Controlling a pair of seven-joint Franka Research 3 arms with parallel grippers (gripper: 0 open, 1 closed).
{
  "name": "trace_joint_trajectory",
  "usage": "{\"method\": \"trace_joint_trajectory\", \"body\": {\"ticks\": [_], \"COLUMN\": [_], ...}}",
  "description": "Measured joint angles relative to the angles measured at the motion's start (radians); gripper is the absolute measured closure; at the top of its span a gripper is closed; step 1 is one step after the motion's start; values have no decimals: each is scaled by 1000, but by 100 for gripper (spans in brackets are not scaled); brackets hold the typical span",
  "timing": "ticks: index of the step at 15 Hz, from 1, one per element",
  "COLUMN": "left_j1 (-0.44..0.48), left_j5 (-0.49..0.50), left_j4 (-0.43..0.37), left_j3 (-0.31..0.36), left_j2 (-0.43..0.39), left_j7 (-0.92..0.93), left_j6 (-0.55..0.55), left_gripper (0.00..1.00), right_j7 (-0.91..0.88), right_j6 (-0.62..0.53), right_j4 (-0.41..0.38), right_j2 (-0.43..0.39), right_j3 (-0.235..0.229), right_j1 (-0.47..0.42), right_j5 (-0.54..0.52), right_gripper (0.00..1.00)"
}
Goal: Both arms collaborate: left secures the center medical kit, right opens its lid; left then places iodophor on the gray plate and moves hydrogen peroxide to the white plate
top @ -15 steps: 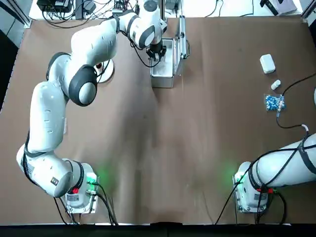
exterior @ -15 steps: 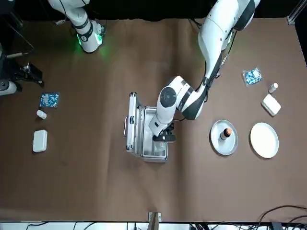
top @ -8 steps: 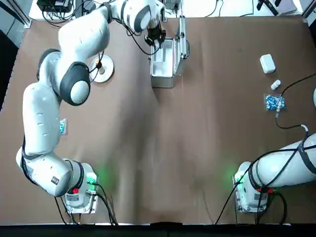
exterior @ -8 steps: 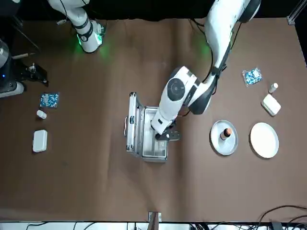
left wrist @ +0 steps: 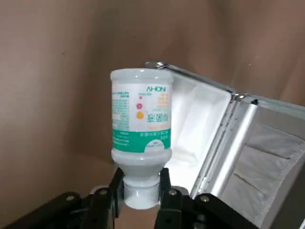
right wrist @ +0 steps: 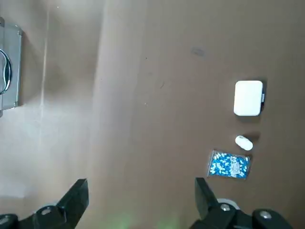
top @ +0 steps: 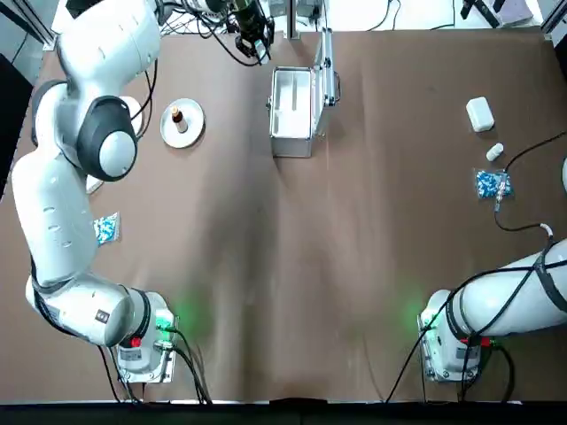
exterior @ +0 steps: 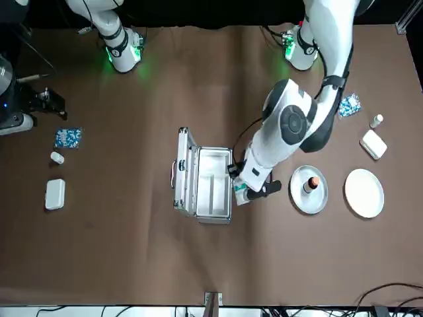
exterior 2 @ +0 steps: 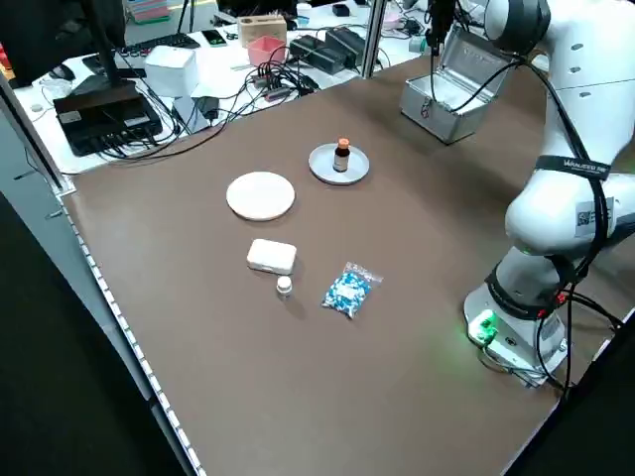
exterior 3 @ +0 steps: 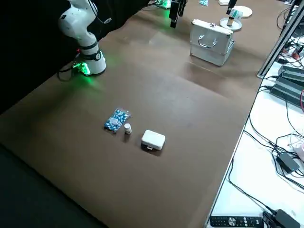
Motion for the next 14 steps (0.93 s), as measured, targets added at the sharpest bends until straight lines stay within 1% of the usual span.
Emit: {"method": "trace_joint_trajectory", "body": {"ticks": [2, 3, 8, 11, 14], "left_j1": [23, 50, 151, 256, 386], "left_j5": [-2, -16, -123, -215, -328], "left_j4": [0, 0, 0, 0, 0], "left_j3": [0, -1, -2, -3, -1], "left_j2": [-15, -32, -58, -68, -71], "left_j7": [17, 28, 35, 37, 38], "left_j6": [-47, -107, -239, -356, -449], "left_gripper": [67, 67, 67, 67, 67], "right_j7": [2, 12, 14, 14, 14], "right_j6": [2, 5, 7, 2, -15], "right_j4": [0, 0, 0, 0, -1], "right_j2": [0, 0, 0, 0, 0], "right_j3": [-1, -5, -6, -5, -4], "right_j1": [0, -2, -2, -1, 0], "right_j5": [0, -1, -1, -1, -1], "right_gripper": [1, 1, 1, 1, 1]}}
